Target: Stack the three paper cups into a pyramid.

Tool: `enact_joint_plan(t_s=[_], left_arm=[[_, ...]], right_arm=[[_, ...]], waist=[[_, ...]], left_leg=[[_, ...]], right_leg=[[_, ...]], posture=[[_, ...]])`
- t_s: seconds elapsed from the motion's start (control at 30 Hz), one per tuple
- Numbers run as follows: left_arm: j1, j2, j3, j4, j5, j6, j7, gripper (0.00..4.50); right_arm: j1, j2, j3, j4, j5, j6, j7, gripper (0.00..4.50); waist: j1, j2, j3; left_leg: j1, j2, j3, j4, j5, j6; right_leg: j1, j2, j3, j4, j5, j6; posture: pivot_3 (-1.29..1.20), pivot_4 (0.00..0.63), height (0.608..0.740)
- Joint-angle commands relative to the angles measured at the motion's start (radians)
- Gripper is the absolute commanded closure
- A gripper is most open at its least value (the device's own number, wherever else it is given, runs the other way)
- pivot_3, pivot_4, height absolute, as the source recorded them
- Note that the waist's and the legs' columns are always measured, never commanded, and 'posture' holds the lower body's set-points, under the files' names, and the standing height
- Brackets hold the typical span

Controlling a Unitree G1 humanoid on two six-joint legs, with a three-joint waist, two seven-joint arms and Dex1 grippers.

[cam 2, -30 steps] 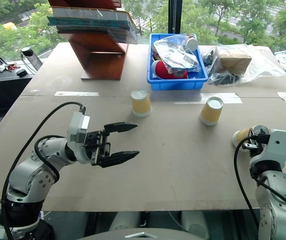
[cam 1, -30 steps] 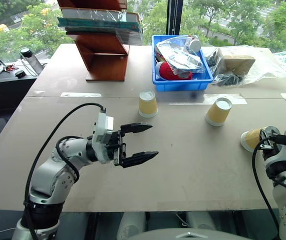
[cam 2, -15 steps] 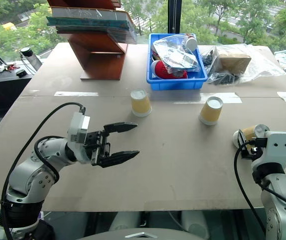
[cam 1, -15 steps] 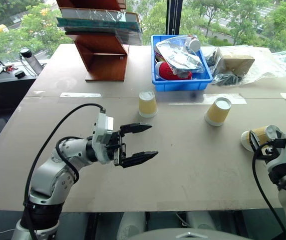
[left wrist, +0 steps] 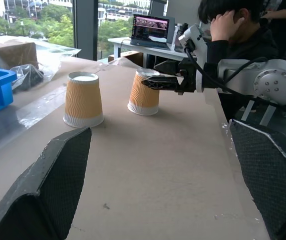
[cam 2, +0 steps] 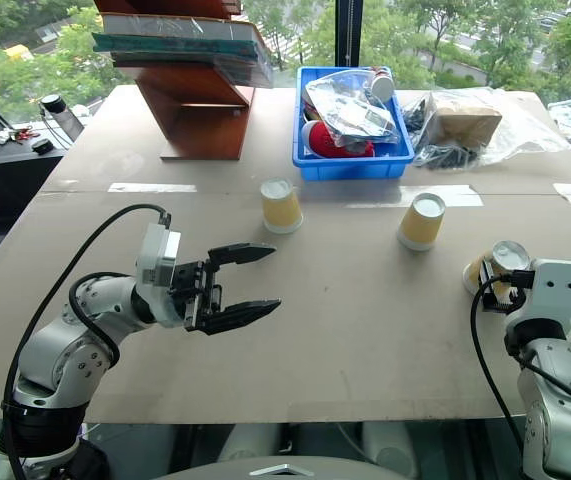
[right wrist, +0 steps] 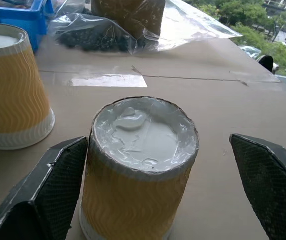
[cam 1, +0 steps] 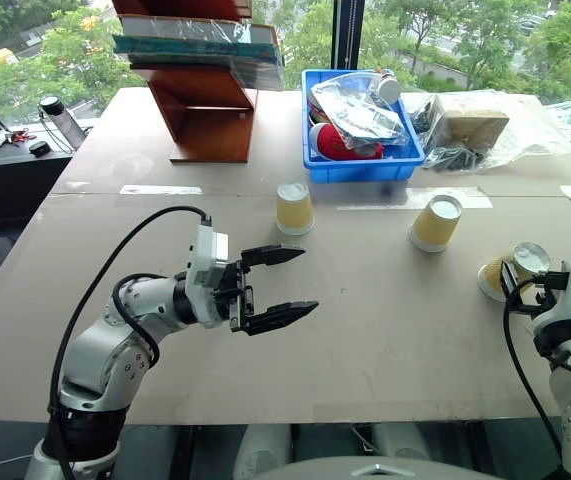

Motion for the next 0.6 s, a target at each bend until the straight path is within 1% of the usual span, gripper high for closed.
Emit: enact_joint_plan(t_s=[0.03,0.13,0.17,0.23,0.27,0.33,0.37,0.47,0.53,0.6], left_arm=[[0.002,0.010,0.016,-0.021,-0.014,-0.012,-0.015,0.00],[0.006,0.014,0.021,-0.015,-0.012,-0.018,-0.024,0.00],[0.006,0.015,0.021,-0.015,-0.012,-0.018,-0.024,0.00],[0.007,0.014,0.022,-0.015,-0.010,-0.019,-0.026,0.00],[0.008,0.014,0.023,-0.015,-0.009,-0.019,-0.026,0.00],[0.010,0.015,0.024,-0.015,-0.008,-0.020,-0.026,0.00],[0.012,0.015,0.025,-0.012,-0.006,-0.021,-0.026,0.00],[0.023,0.015,0.033,-0.001,0.003,-0.030,-0.024,0.00],[0.033,0.012,0.051,0.012,0.005,-0.037,-0.013,0.00],[0.043,0.011,0.075,0.037,0.008,-0.040,0.002,0.00]], right_arm=[[-0.030,-0.011,-0.039,0.018,0.028,-0.009,-0.003,0.03],[-0.059,-0.019,-0.045,0.046,0.048,-0.007,0.002,0.03],[-0.064,-0.019,-0.045,0.050,0.056,-0.002,0.004,0.26],[-0.069,-0.021,-0.043,0.054,0.064,0.000,0.003,0.86],[-0.069,-0.024,-0.040,0.055,0.064,-0.002,0.004,1.52],[-0.066,-0.032,-0.037,0.052,0.065,-0.003,0.007,2.22],[-0.060,-0.042,-0.034,0.046,0.058,-0.003,0.010,2.33],[-0.022,-0.081,-0.023,-0.009,0.069,-0.007,0.062,2.33],[0.035,-0.130,0.000,-0.113,0.145,0.024,0.160,2.33],[0.093,-0.198,0.033,-0.245,0.260,0.084,0.265,2.33]], waist=[[0.000,0.000,0.000],[0.000,0.000,0.000],[0.000,0.000,0.000],[0.000,0.000,0.000],[0.000,0.000,0.000],[0.000,0.000,0.000],[0.000,0.000,0.000],[0.001,0.000,0.000],[0.001,0.002,0.001],[-0.002,0.003,0.002]], left_leg=[[0.000,0.000,0.000,0.000,0.000,0.000],[0.000,0.000,0.000,0.000,0.000,0.000],[0.000,0.000,0.000,0.000,0.000,0.000],[0.000,0.000,0.000,0.000,0.000,0.000],[0.000,-0.001,0.000,0.000,0.000,0.000],[0.000,-0.002,0.000,0.000,0.000,0.000],[0.000,-0.002,0.000,0.000,0.000,0.000],[0.000,-0.002,0.000,0.000,0.000,0.000],[0.000,-0.002,0.000,-0.001,0.000,0.000],[0.000,-0.002,-0.001,-0.001,0.000,0.000]], right_leg=[[0.000,0.000,0.000,0.000,0.000,0.000],[0.000,0.000,0.000,0.000,0.000,0.000],[0.000,0.000,0.000,0.000,0.000,0.000],[0.000,0.000,0.000,0.000,0.000,0.000],[0.000,0.000,0.000,0.000,0.000,0.000],[0.000,0.000,0.000,0.000,0.000,0.000],[0.000,0.000,0.000,0.000,0.000,0.000],[0.000,0.000,0.000,0.000,0.000,0.001],[0.000,0.000,0.000,0.000,0.000,0.001],[0.000,0.000,0.000,0.000,0.001,0.002]], posture=[[0.00,0.150,0.740],[0.00,0.150,0.740],[0.00,0.150,0.740],[0.00,0.150,0.740],[0.00,0.150,0.740],[0.00,0.150,0.740],[0.00,0.150,0.740],[0.00,0.150,0.740],[0.00,0.150,0.740],[0.00,0.150,0.740]])
